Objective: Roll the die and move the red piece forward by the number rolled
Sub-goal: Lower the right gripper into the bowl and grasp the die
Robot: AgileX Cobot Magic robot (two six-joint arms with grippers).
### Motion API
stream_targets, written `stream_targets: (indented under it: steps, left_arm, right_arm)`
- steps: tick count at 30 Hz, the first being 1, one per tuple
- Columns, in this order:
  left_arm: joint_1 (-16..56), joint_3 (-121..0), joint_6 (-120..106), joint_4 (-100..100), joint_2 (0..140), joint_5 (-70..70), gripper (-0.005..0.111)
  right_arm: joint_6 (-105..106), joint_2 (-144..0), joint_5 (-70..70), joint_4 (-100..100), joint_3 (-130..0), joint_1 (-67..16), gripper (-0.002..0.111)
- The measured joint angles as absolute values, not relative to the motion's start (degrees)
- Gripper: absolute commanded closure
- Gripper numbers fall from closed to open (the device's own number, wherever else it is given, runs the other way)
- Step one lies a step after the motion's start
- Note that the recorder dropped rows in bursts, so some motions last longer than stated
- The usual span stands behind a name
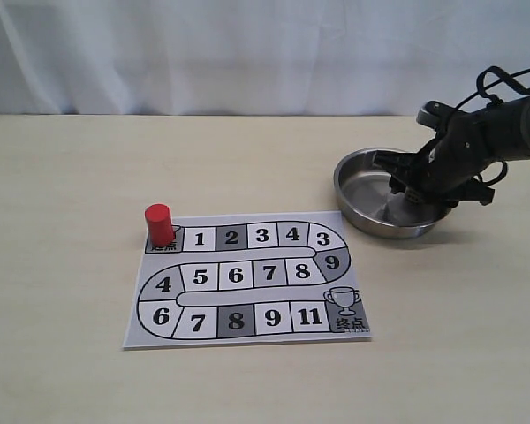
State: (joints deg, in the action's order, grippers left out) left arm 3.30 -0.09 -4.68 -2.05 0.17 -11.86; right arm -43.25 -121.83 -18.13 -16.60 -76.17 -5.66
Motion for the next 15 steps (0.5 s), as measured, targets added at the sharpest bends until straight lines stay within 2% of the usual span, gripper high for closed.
stream_targets:
  steps: [15]
  left_arm:
    - [3.3,-0.1,-4.7,-2.1,0.2,-11.9,0.107]
  right_arm:
    - [-49.2,-121.8,-17.6,-17.9,-76.2,-5.7,0.055]
